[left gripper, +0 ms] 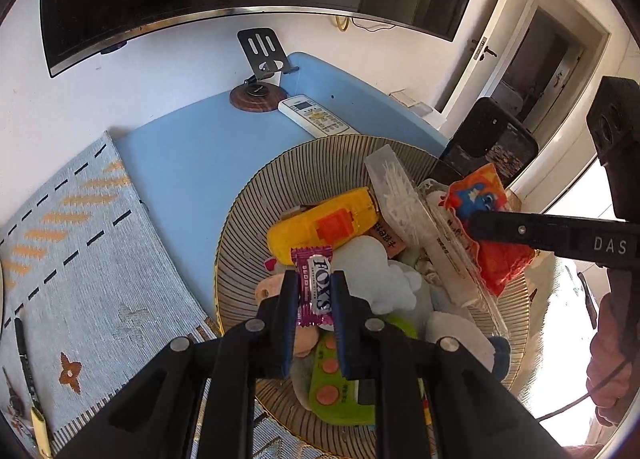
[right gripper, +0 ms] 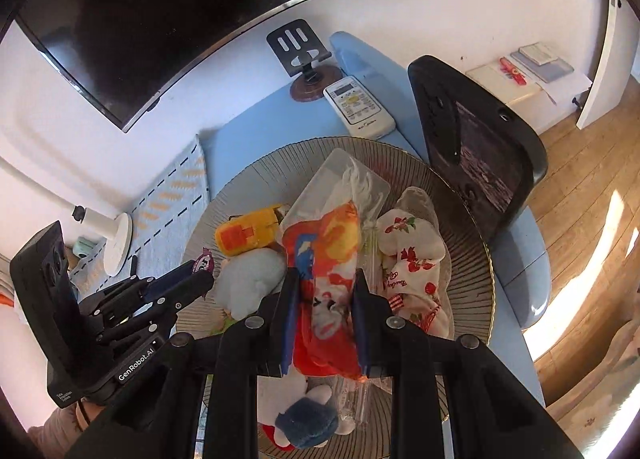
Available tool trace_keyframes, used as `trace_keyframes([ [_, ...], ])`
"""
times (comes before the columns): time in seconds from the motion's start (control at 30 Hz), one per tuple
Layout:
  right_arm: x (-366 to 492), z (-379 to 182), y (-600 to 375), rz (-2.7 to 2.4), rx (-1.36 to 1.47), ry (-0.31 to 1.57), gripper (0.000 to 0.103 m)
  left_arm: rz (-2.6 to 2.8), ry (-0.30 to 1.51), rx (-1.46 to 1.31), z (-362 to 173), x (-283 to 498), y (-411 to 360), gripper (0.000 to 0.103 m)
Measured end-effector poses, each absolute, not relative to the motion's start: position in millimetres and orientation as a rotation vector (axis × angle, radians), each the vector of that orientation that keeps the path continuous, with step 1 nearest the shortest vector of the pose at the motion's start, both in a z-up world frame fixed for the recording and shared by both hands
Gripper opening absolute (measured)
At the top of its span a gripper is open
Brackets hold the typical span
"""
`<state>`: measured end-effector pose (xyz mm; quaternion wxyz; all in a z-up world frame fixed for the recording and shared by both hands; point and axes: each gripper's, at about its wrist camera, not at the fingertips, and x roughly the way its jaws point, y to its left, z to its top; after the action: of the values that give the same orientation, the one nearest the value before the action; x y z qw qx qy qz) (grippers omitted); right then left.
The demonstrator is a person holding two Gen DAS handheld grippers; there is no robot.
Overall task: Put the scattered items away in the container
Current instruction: 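Open left tool to drop the candy into the basket while right tool releases the snack bag, then grasp the white pen with left tool while right tool grasps the yellow stick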
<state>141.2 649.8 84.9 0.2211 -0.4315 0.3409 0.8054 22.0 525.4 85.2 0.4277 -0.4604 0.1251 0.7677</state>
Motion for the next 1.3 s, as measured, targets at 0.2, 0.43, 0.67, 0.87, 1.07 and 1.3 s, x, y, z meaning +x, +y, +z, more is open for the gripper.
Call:
trace_keyframes([
  [0.2,135,77,646,2.191,-1.225,0.964,0.025,1.904,0.302,-1.159,85,24,515,0.015],
  [0.43,130,81,633,2.140,-1.248,0.890,0.032,1.902,0.244,-1.125,102,30,484,0.057],
  [0.67,133,121,609,2.114,-1.127,0.730,0.050,1.923,0.238,-1.142,112,40,421,0.057],
  [0.87,105,164,550,2.269,-1.040,0.663,0.074,2.029,0.225,-1.205,111,41,330,0.058],
  [1.07,33,149,467,2.400,-1.213,0.654,0.077,2.191,0.109,-1.347,94,23,209,0.058],
  [1.3,-32,103,378,2.445,-1.479,0.699,0.077,2.299,0.110,-1.467,66,5,95,0.058],
])
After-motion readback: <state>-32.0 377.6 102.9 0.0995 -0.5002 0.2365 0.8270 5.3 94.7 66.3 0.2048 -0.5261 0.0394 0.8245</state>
